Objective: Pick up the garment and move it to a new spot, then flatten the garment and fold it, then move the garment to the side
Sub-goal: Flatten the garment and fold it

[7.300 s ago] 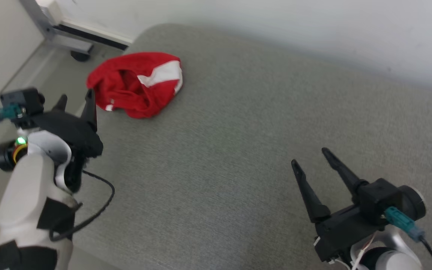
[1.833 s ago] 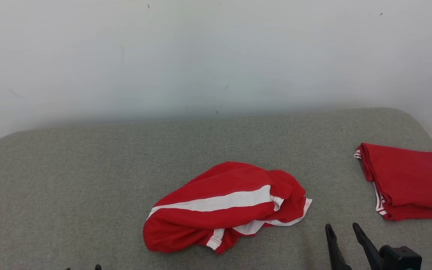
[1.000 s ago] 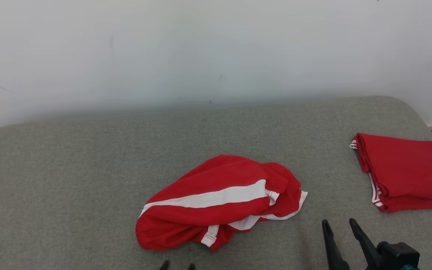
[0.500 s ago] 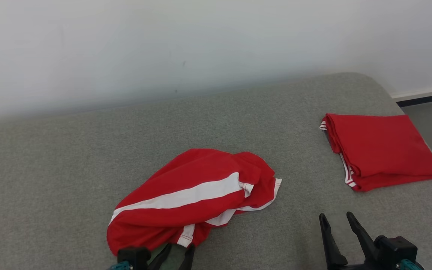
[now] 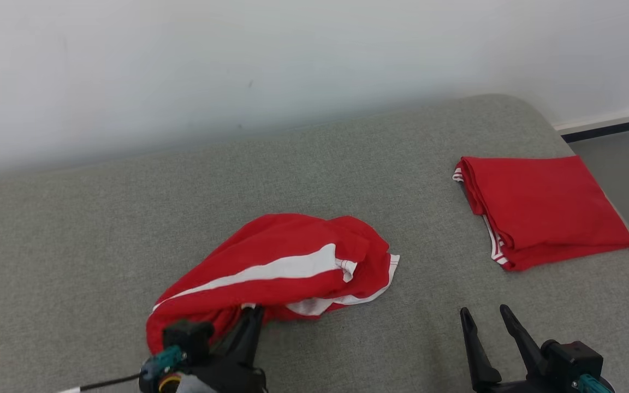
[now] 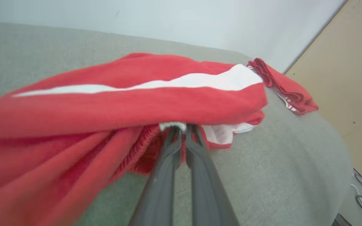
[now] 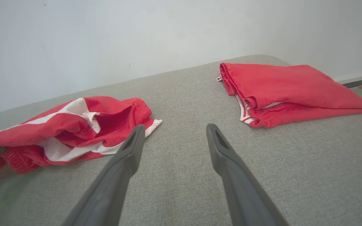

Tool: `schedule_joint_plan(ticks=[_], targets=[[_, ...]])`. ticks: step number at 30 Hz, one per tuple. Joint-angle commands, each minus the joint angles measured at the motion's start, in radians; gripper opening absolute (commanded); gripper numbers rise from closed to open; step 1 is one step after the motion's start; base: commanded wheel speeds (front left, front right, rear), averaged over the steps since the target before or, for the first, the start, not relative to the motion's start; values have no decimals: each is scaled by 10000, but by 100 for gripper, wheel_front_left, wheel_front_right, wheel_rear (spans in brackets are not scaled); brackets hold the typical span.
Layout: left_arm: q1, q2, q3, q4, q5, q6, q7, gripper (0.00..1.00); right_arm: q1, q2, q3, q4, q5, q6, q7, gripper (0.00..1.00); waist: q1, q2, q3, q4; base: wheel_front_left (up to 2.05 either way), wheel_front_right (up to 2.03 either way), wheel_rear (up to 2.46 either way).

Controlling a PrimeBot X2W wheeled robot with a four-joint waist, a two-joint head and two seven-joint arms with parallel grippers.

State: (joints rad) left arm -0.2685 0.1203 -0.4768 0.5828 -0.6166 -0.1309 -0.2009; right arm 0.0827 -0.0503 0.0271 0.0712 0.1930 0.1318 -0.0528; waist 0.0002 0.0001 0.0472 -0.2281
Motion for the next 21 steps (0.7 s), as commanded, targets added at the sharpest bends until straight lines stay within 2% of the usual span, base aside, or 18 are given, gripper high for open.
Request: schedule_joint_plan(ticks=[1,4,9,14,21], targets=[[-458,49,-52,-414,220,18,-207,0,-39,3,11,-8,-32,-25,18,100,-2,-1,-130,49,0,0,0],[-1190,68,-329,-1143,486,18,-160,0,16,3,21,-2,-70,-25,46,100,-2,-1,-291,119,0,0,0],[-3283,-30,-1284,-2693,447,17,634,0,78,2,97,67,-40,-25,13,100,-2,-1,-476,192,0,0,0],[-4439,-257,-1878,-3667,-147,17,784,0,53,2,142,168,-17,-25,-23,100,-2,-1,-544,178,0,0,0],[-4448,-18,-1830,-3892,-1038,19,788,0,122,0,9,313,76,-25,-190,100,-2,-1,-630,303,0,0,0]])
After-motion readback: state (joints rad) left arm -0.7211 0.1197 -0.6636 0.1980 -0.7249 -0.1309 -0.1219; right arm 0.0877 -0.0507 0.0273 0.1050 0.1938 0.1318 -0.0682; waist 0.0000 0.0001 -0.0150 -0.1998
